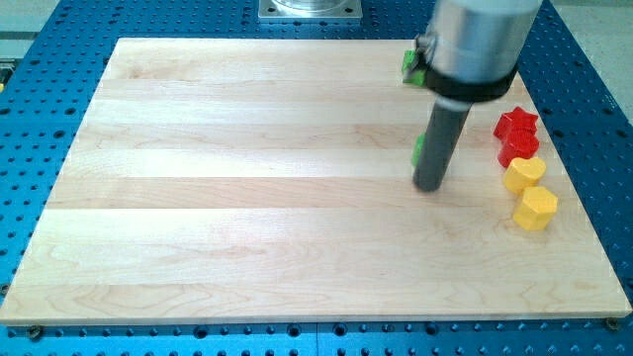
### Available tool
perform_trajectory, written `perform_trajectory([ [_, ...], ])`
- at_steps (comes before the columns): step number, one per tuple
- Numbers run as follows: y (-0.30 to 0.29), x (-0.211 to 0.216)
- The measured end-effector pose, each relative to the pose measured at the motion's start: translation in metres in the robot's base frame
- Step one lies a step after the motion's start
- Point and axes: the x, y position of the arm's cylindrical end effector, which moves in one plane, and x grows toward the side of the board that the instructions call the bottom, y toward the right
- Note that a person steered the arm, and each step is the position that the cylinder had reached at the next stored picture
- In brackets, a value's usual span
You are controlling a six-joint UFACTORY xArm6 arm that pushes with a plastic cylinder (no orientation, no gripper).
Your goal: Place the green circle at the left side of the green star
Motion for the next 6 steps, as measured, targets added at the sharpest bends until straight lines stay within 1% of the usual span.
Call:
perform_trajectory([
  [1, -0.03, -0.063],
  [2, -0.009, -0.048],
  [3, -0.017, -0.036],
  [4, 0.033, -0.048],
  [5, 0.04, -0.096],
  [6, 0.055, -0.097],
])
